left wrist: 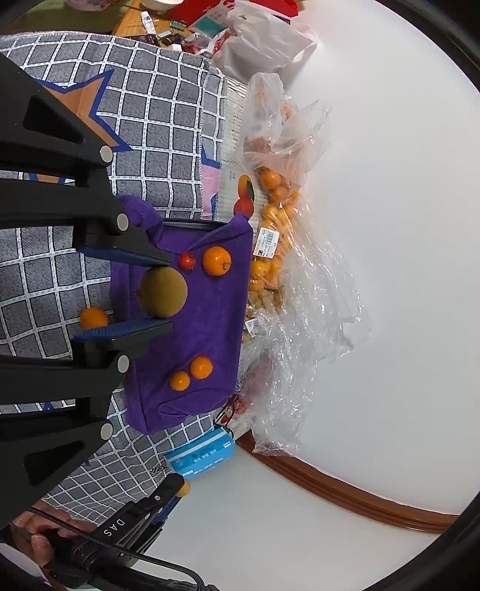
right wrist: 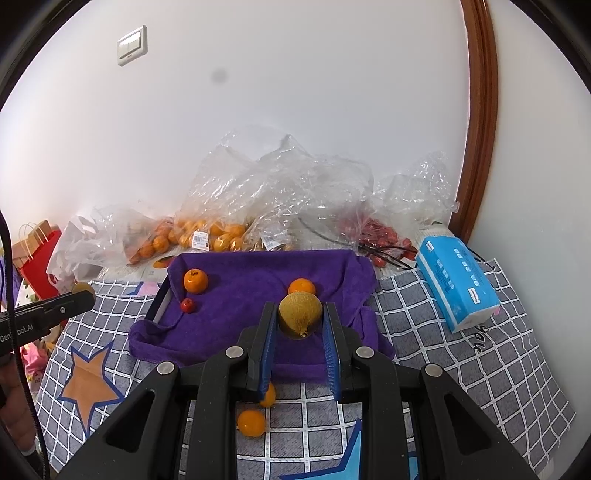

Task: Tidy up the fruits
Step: 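Lift both held yellow fruits and carry them over the purple towel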

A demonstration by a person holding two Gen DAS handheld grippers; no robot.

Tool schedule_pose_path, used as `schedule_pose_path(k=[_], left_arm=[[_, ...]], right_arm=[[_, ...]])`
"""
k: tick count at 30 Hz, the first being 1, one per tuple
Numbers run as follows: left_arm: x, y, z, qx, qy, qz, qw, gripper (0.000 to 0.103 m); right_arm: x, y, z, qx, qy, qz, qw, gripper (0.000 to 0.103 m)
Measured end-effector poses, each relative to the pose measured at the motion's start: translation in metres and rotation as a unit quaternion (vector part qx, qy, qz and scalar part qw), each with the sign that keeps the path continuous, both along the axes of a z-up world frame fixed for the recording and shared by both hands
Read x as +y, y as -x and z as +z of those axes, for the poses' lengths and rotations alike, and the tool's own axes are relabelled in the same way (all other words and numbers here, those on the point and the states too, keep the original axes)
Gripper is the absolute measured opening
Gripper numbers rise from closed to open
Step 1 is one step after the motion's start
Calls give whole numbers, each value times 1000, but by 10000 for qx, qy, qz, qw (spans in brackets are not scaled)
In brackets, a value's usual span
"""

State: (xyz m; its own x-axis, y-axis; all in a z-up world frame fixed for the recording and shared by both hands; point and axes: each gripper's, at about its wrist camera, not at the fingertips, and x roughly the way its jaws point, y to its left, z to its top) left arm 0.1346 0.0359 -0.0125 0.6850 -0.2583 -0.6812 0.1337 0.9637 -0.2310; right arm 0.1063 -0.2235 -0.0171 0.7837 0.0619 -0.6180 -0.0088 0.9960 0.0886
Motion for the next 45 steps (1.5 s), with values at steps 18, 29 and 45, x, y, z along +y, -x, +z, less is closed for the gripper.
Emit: schedule_pose_path(k=[18,29,45], left_arm=[[-1,-19,-8,109,20,-22,9999,27],[-6,-41,-23,293,37,-86,9995,27],[-12,-82,-58,719,-6,-40,9974,27]], right_arm=[[1,-18,-9,121,53,2,9999,24],[-2,-33,-22,262,69,-40,9996,24],[-2,-71,-61,676,-41,61,9977,24]])
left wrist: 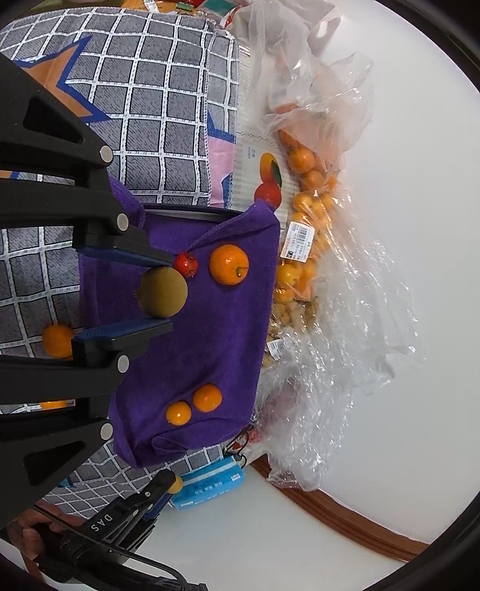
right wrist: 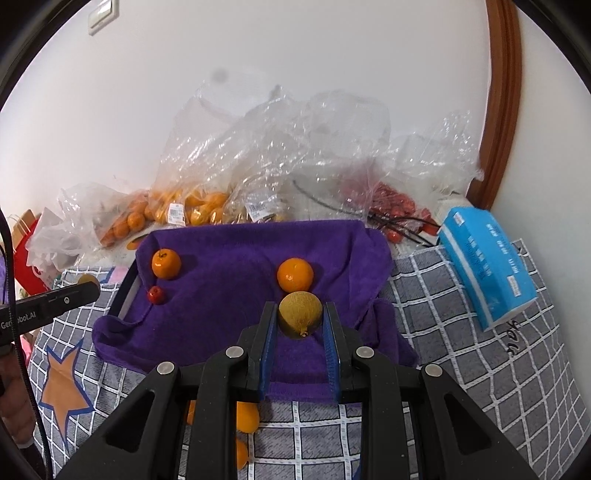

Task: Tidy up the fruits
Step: 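Lift both held yellow fruits and carry them over the purple towel, then open both tools to drop the yellow fruits onto the towel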

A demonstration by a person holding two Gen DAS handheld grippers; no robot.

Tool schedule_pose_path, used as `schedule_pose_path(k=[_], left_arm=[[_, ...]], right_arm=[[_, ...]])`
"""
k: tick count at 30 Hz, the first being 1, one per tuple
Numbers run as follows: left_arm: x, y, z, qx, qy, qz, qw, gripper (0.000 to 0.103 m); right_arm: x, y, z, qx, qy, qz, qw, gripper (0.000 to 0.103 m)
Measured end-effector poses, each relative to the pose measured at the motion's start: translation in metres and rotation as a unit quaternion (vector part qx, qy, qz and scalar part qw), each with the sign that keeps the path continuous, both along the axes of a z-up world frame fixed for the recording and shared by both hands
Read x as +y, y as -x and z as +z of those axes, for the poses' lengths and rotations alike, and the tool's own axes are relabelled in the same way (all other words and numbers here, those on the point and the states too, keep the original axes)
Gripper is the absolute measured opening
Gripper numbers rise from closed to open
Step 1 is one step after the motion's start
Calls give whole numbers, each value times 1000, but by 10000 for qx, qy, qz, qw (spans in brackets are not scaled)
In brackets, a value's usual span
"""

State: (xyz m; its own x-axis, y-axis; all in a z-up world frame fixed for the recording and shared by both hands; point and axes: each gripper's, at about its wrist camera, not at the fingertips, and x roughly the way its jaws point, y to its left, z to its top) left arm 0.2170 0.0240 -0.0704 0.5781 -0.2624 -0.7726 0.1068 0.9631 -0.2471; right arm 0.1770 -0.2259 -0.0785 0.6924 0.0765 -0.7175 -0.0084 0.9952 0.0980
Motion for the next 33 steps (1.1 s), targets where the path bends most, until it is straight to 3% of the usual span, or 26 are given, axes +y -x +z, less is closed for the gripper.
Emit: schedule_pose_path(k=[13,21,33], left_arm=[[5,-22,-29,302,-5,109,9995,27],[-4,-30,-38,468,243,-111,9985,27],[-24,-37,-57,691,29,-354,9970,27]], right_arm=[[-5,-20,-34,355,-137,13,9993,24],[-7,-28,-54,583,-203,53,9981,24],[-6,-35,-73,812,-164,90,9965,24]])
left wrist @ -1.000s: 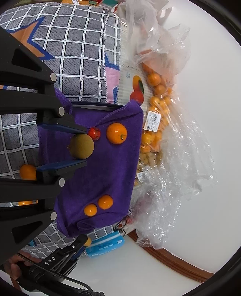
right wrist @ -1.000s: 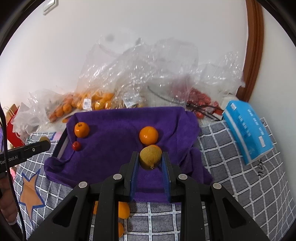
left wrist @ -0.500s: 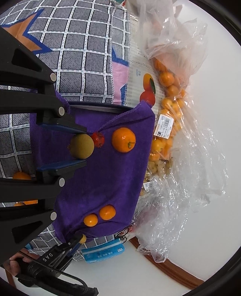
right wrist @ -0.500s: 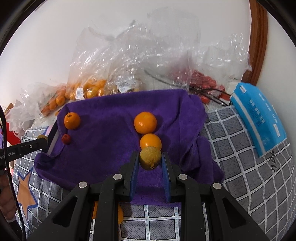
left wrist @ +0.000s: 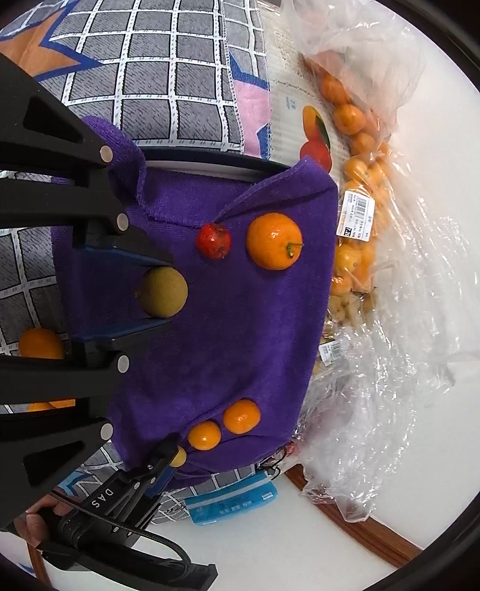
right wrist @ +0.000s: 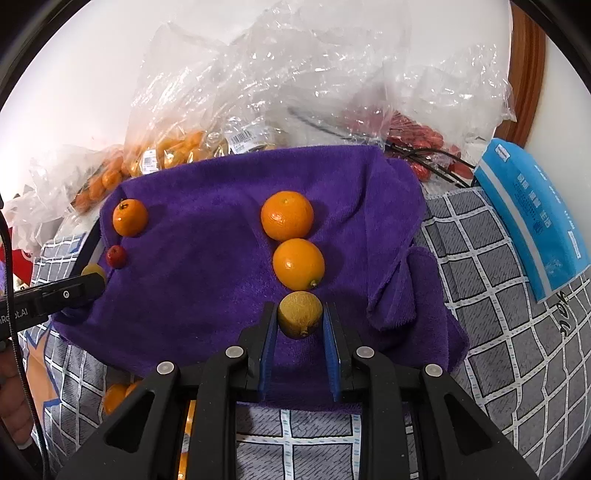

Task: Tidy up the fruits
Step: 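Open both tools to drop the yellow fruits onto the towel, then withdraw both open tools back toward the remaining fruit row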

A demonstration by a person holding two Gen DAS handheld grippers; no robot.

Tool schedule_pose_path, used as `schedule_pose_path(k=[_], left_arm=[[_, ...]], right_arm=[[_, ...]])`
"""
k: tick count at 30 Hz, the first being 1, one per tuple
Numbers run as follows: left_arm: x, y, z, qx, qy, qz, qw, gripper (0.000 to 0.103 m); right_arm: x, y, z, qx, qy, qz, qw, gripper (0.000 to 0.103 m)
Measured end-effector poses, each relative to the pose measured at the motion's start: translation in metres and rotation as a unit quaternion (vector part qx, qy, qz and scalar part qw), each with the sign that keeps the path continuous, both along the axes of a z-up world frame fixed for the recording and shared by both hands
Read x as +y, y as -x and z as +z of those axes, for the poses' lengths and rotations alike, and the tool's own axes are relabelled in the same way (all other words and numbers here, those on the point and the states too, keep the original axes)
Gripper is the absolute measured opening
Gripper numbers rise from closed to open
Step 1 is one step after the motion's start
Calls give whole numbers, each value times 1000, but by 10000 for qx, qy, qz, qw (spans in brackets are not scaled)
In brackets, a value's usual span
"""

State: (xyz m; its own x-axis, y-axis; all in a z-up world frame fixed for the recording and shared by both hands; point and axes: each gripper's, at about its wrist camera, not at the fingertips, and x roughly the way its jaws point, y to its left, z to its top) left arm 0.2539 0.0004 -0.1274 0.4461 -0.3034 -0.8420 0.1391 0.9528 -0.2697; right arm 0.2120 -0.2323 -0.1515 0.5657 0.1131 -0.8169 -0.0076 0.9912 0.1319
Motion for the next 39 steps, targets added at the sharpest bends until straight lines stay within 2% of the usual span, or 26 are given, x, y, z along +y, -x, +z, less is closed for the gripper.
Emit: schedule_pose_path(k=[11,13,17,21,27,30,34,39], left_arm=[[1,-3,-14,216,-8,50,9998,27],[0,-2,-14,206,-37,50,9998,27],[-1,-1,-13,231,-72,57,9997,29],[0,4,-5,136,-85,90,9998,39],[2,20,12,-49,-132,116,9998,40],[3,31,22,-211,-196,148,9995,40],[5,46,35,-422,-235,162,9987,40],[9,65,46,-620,-247,193,9976,40]], right_arm=[[3,0,-4,108,83,55,9999,27],[4,1,-2,77,122,38,9999,37],[6,6,5,2,112,77,9999,47],[9,12,15,-123,332,89,9993,64],[9,26,31,-226,575,-53,9981,66],[10,40,42,-422,732,-90,9964,73],[9,57,53,-691,733,-97,9949,73],[8,70,61,-757,700,-122,9946,73]])
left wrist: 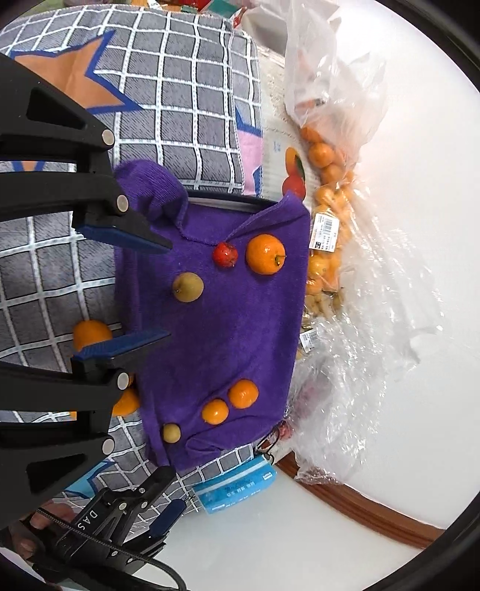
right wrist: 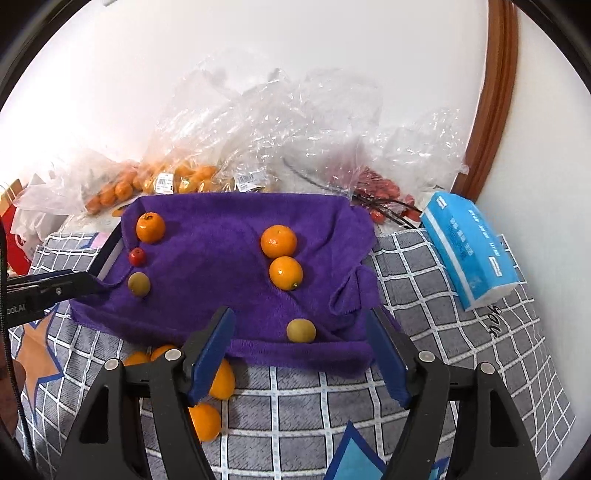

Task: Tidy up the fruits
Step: 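Withdraw both open tools back toward the remaining fruit row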

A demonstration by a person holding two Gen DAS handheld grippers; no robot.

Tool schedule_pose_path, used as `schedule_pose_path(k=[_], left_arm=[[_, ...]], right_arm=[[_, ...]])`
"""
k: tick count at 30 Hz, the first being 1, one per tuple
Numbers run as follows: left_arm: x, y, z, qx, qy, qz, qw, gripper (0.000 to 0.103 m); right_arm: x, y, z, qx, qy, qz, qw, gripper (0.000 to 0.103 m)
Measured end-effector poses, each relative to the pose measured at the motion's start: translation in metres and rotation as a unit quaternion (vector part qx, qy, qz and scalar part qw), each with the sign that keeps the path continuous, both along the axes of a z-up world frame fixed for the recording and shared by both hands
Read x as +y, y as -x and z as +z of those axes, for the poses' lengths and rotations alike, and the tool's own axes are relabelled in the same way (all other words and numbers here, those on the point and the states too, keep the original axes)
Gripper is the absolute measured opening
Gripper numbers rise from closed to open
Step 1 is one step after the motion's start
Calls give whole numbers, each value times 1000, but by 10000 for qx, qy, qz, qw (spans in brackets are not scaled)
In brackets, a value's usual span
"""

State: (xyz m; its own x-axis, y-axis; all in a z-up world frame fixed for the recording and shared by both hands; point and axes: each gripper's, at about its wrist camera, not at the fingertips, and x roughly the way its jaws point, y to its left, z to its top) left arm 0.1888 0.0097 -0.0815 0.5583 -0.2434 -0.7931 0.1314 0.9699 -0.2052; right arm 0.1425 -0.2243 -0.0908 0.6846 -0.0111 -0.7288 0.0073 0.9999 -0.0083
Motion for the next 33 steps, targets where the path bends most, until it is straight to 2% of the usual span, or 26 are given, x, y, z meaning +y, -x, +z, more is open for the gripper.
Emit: schedule_pose_path(k=[4,11,19,29,33], left_arm=[[5,14,5,-98,-4,39,9999,40],[10,38,6,-125,166,56,9998,40],[13,62,10,-285,223,42,9993,40],[26,75,-3,-220,237,317,9990,40],[29,77,-12,-133,219,382,9989,40]], right_arm=[[-3,13,5,-56,-195,-9,9998,73],[-17,28,4,157,-848,-85,9962,73],[-16,47,3,88,-850,-79,9963,72],[-10,57,-7,147,-840,142,9963,71],[-10,57,-18,258,-864,167,9958,66]])
